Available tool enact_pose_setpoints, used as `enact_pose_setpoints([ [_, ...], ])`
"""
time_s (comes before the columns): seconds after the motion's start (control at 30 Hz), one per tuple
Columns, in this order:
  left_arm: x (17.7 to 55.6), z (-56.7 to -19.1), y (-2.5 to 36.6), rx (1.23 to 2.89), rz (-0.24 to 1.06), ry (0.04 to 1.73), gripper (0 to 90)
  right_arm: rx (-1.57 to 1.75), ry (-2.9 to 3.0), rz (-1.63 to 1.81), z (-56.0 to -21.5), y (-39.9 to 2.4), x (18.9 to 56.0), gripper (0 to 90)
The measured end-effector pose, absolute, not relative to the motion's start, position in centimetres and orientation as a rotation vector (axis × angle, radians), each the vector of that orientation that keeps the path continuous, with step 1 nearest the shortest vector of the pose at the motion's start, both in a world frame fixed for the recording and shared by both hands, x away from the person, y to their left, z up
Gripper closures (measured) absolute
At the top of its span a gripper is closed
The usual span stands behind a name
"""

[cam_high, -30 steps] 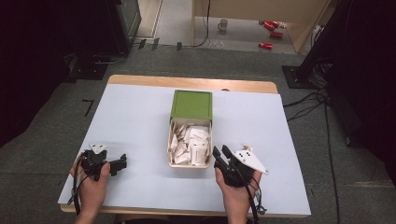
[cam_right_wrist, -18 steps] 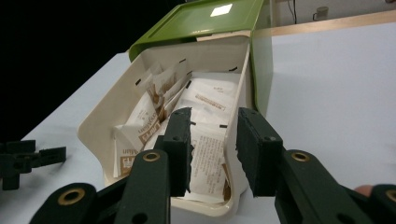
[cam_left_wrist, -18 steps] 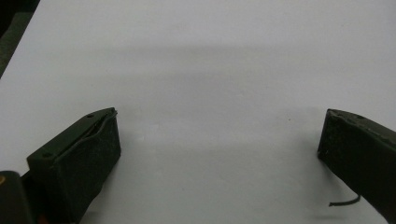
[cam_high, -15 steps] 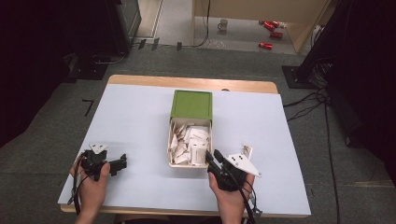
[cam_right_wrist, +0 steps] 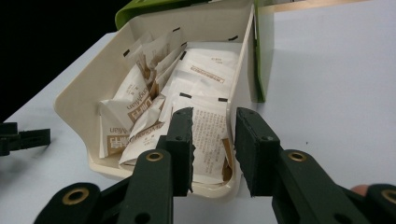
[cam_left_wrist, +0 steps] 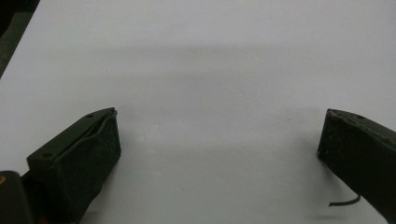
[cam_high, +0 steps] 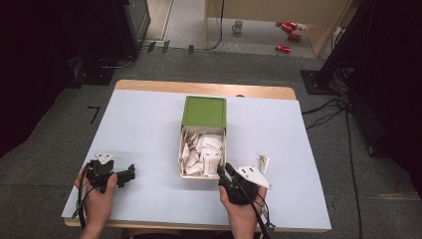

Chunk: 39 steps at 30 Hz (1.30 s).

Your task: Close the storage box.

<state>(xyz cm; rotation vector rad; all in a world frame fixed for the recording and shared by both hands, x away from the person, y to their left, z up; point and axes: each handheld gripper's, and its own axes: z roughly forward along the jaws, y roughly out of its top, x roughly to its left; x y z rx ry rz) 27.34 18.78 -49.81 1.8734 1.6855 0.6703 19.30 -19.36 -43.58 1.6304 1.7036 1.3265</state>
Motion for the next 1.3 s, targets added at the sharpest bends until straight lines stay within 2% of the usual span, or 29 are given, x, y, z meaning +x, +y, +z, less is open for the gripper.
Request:
enact_pose_setpoints([
  [0.8, 27.3, -49.8, 18.8, 1.871, 0.670, 1.686, 0.0, 1.660, 1.693, 1.265, -45.9, -19.7, 19.8, 77.6],
  [1.07, 27.3, -49.8, 18.8, 1.871, 0.670, 1.686, 0.0, 1.666, 1.686, 1.248, -46.2, -19.1, 19.9, 85.1],
  [1.3, 27.3, -49.8, 18.8, 1.870, 0.670, 1.686, 0.0, 1.676, 1.668, 1.191, -45.8, -18.6, 19.8, 87.7],
])
